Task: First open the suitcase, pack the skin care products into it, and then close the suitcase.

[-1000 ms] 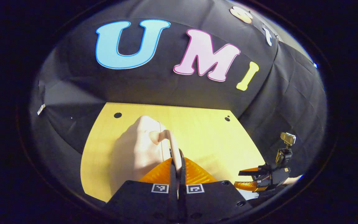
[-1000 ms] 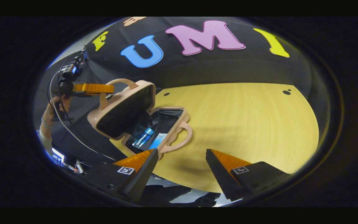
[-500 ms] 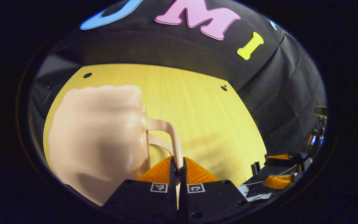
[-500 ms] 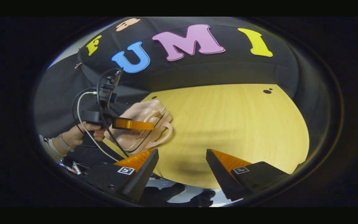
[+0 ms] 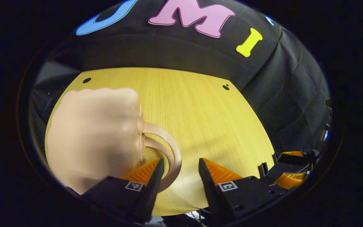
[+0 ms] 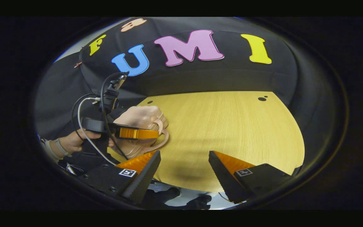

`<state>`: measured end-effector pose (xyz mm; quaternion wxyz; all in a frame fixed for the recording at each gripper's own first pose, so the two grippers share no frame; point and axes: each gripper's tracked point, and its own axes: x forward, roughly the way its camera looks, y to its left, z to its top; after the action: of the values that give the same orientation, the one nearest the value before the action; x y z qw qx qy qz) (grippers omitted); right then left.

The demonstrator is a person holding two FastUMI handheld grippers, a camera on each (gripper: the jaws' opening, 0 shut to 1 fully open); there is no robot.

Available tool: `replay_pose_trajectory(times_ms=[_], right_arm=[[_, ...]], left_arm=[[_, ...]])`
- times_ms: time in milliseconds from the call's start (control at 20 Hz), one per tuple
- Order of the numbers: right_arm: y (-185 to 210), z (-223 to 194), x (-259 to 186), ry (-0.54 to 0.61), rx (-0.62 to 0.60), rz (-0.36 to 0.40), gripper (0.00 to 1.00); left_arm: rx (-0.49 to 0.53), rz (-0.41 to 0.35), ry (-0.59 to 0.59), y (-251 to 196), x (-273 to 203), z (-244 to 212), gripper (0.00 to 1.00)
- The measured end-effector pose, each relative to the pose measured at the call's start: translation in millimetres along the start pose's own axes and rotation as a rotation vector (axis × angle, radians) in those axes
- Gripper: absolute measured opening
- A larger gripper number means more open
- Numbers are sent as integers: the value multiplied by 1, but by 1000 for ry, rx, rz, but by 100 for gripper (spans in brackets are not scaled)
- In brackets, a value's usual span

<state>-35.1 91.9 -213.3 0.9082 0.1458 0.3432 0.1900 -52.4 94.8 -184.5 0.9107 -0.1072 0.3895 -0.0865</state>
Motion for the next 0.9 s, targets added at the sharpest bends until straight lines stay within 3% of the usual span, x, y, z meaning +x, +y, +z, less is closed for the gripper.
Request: replay_pose_trajectory(times_ms=[50,100,450,600,900], right_arm=[[1,8,0,-9,-5,0,98],[3,17,-3,-29,-12,0,97],[5,122,-37,-271,-164,-70,98],[7,171,-52,-387,-259,-103,97],[24,242,-95,-604,-338,-139,97]], left_arm=[[28,35,-27,2,-11,4,93],[56,58,-70,1,-17,13,98],[96,60,-378,-30,-111,97,96],[132,111,-497,-30,-148,131,97],[181,256,-752,-24,-237,186,96]])
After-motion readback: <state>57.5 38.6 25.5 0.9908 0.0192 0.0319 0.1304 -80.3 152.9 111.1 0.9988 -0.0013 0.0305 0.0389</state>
